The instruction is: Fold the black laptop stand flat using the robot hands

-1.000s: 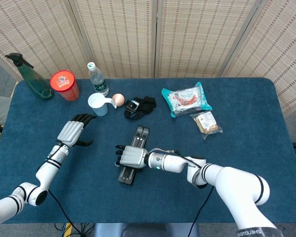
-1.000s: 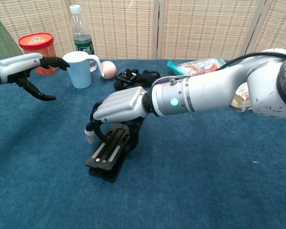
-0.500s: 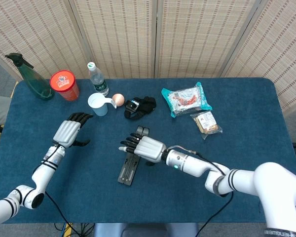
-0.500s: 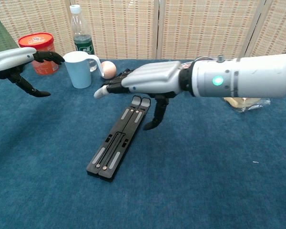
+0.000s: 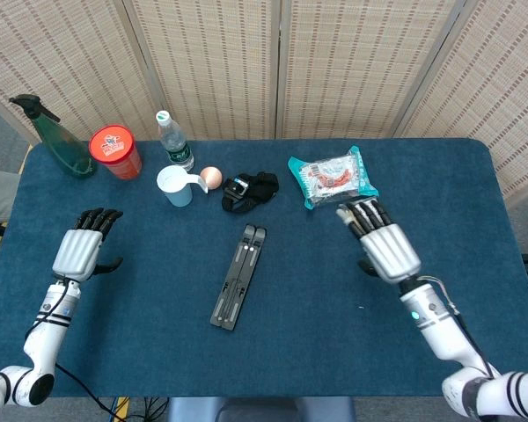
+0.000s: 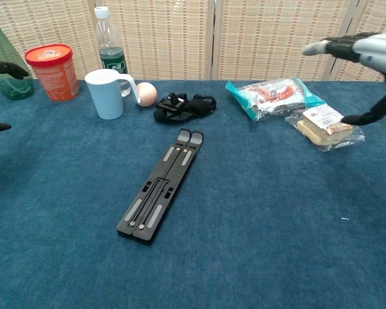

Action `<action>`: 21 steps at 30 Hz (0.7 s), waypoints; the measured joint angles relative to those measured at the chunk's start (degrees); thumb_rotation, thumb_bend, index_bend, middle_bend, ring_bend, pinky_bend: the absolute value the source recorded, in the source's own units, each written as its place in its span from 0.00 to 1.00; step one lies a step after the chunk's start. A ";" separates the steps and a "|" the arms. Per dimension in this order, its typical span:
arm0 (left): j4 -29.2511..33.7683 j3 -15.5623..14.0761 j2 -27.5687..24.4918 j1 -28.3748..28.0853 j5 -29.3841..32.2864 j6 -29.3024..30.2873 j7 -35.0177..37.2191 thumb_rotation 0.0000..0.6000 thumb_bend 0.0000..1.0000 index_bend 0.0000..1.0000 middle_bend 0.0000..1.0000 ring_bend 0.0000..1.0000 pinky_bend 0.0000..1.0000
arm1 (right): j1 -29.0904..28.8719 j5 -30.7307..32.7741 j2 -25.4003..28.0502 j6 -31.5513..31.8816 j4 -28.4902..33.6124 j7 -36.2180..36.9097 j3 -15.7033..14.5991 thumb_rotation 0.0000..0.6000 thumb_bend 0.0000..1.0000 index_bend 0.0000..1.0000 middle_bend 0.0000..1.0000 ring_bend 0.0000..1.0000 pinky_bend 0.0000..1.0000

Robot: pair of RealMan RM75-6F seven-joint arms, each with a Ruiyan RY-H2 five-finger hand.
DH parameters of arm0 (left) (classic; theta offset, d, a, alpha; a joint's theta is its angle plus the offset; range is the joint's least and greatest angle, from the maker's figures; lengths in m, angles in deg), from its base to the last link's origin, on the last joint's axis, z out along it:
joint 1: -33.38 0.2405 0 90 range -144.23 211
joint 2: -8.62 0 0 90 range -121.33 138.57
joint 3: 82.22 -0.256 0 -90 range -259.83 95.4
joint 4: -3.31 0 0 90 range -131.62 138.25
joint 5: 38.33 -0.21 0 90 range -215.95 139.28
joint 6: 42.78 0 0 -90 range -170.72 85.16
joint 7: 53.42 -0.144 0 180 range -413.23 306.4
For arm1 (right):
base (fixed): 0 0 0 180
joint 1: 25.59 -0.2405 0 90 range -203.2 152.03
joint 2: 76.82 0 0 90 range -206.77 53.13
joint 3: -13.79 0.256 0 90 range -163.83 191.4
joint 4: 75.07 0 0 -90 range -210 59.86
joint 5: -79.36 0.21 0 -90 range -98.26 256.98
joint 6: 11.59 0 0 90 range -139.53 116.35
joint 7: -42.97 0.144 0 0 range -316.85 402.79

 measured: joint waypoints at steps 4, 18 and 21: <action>3.29 -0.52 -1.90 3.21 -0.05 4.49 -1.21 1.00 0.18 0.12 0.12 0.08 0.06 | 6.08 1.31 2.14 5.35 1.76 -0.85 -0.69 1.00 0.14 0.00 0.06 0.00 0.00; 14.76 -3.74 -5.98 13.69 -5.53 18.98 -6.12 1.00 0.18 0.12 0.12 0.08 0.06 | 20.70 -1.67 4.84 17.34 5.31 -0.90 -2.36 1.00 0.14 0.00 0.06 0.00 0.00; 16.88 -4.52 -6.92 15.16 -6.42 20.09 -7.48 1.00 0.18 0.12 0.12 0.08 0.06 | 23.08 -3.45 5.14 19.36 5.87 -0.99 -2.40 1.00 0.14 0.00 0.06 0.00 0.00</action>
